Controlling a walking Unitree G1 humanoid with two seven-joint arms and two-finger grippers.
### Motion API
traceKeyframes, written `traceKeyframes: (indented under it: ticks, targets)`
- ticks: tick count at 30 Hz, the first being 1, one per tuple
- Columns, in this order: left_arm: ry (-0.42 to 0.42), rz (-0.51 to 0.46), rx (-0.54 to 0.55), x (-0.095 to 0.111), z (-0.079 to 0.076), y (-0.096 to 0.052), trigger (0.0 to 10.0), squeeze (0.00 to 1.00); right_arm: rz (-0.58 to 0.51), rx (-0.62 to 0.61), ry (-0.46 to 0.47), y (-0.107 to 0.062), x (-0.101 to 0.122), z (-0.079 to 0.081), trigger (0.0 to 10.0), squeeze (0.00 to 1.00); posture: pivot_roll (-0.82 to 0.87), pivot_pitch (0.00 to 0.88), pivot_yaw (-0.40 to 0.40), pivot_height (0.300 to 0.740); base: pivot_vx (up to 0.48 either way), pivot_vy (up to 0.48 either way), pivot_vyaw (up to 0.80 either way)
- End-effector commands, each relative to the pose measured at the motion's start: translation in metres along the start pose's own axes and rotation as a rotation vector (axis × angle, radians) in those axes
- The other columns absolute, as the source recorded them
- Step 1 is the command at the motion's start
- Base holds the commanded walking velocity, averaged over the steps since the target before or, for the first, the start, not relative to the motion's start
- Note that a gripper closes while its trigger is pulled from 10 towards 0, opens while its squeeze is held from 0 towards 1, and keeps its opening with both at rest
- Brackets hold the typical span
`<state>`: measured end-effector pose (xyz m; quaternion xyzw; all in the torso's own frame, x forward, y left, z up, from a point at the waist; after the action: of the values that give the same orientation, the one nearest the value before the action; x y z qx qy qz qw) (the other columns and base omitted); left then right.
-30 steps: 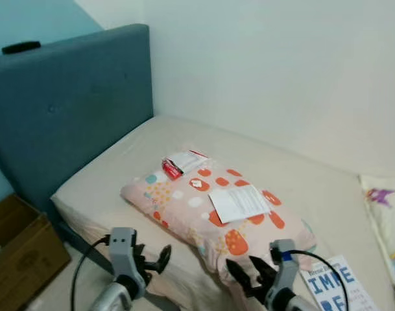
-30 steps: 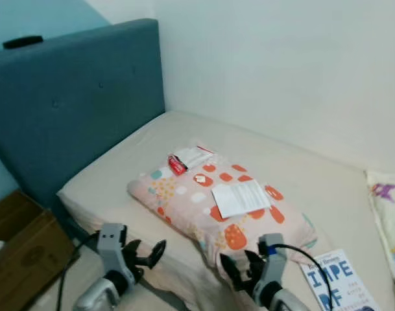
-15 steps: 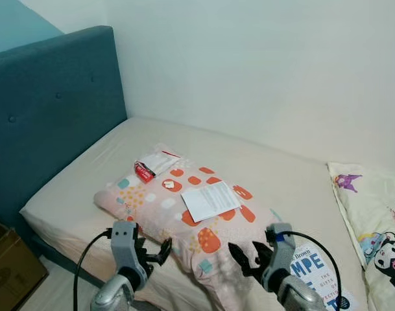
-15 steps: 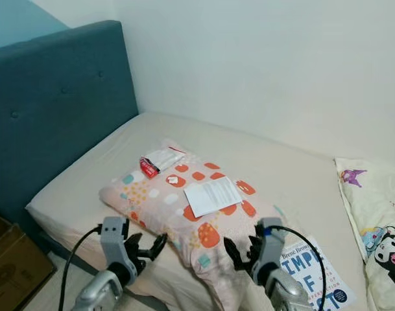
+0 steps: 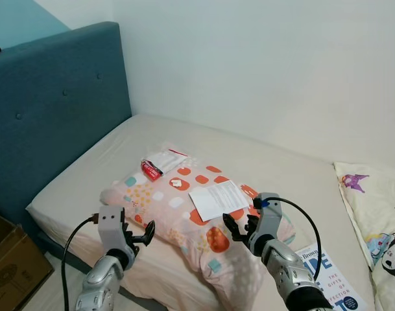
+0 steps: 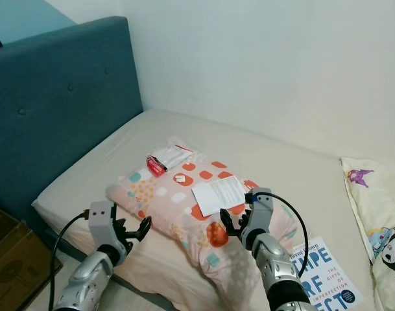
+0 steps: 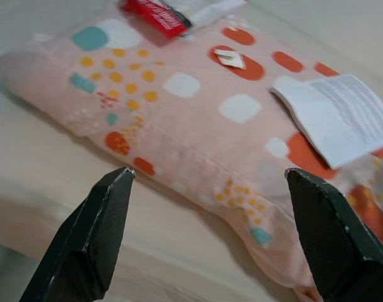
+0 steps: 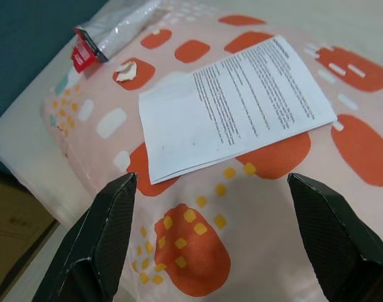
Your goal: Clean up the room
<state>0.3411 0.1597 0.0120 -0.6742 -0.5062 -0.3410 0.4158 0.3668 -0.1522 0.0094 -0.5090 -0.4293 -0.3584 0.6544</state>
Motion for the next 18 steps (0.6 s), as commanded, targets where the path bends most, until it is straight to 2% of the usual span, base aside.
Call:
traceKeyframes:
  ticks: [1,3,5,13,17,18]
  targets:
    - [0.015,0.009,0.012,-0.001,0.005,0.0,10.0,0.0,0.003,-0.051,0.021,0.001,-0.003,-0.005,10.0,0.0,-0.02,0.006,-0.048,0.726,0.0,0.0,0.0]
    - [0.019,0.003,0.019,0.001,0.008,0.002,10.0,0.0,-0.009,-0.136,0.04,0.004,0.003,-0.015,10.0,0.0,-0.02,0.006,-0.05,0.726,0.0,0.0,0.0]
    - [0.019,0.003,0.019,0.001,0.008,0.002,10.0,0.0,-0.009,-0.136,0.04,0.004,0.003,-0.015,10.0,0.0,-0.02,0.006,-0.05,0.726,0.0,0.0,0.0]
    - [0.02,-0.015,0.026,0.007,0.011,0.004,10.0,0.0,-0.003,-0.09,0.084,0.008,0.008,-0.014,10.0,0.0,-0.03,0.017,-0.047,0.726,0.0,0.0,0.0]
    - [0.018,-0.04,0.022,0.015,0.011,0.006,10.0,0.0,-0.086,-0.008,0.161,0.014,0.032,-0.005,10.0,0.0,-0.03,0.035,-0.041,0.711,0.0,0.0,0.0]
    - [0.018,-0.04,0.022,0.015,0.011,0.006,10.0,0.0,-0.086,-0.008,0.161,0.014,0.032,-0.005,10.0,0.0,-0.03,0.035,-0.041,0.711,0.0,0.0,0.0]
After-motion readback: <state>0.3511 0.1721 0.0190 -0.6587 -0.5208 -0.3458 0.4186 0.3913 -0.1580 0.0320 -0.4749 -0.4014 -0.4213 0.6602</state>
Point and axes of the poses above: a point about 5 cm out from each wrist's last joint towards the gripper, its own y axis pointing out of the wrist towards the gripper, its own x axis along the axis of the wrist's last joint, z = x × y, the point moved 6 cm from there along y, pointing out of the wrist towards the gripper, and after that the axes turned 10 degrees about -y, right-handed, at the moved point
